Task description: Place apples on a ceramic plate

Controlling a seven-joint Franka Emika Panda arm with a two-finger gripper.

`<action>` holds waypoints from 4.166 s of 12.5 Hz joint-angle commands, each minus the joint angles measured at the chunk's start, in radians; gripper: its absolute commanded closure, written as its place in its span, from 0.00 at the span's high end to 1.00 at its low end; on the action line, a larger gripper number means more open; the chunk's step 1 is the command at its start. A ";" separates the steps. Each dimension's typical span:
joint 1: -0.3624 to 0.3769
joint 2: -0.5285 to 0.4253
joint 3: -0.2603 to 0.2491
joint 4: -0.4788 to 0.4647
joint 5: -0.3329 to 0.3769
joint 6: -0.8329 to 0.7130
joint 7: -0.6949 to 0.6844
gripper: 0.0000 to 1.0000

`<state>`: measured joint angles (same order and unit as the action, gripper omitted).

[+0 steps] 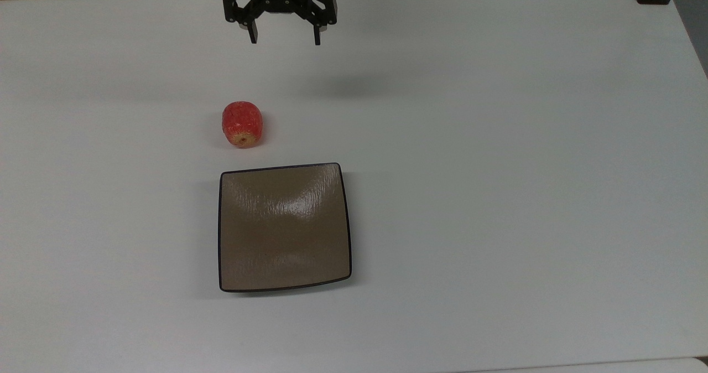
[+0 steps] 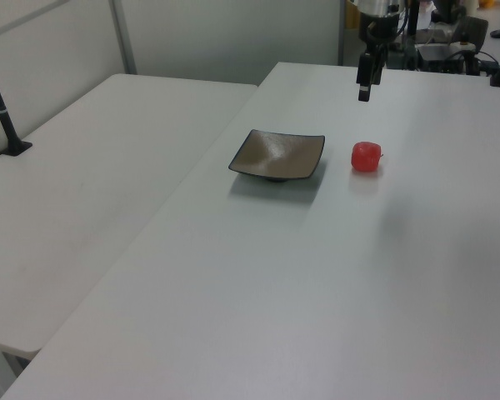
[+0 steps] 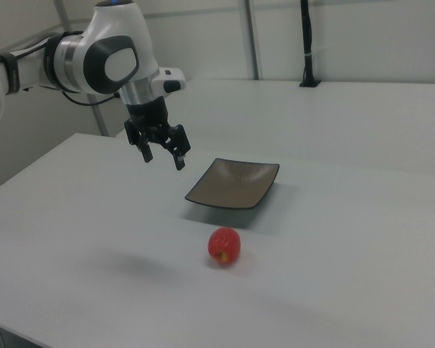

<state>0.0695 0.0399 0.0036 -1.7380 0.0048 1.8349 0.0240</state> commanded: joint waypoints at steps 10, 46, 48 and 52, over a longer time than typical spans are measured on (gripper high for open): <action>-0.033 0.003 -0.023 -0.008 -0.008 0.061 0.007 1.00; -0.071 0.281 -0.063 -0.133 -0.121 0.308 -0.259 0.43; -0.068 0.276 -0.056 -0.121 -0.121 0.308 -0.256 0.43; -0.071 0.216 -0.037 -0.095 -0.112 0.302 -0.250 0.43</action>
<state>-0.0067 0.3153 -0.0378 -1.8336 -0.1048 2.1309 -0.2271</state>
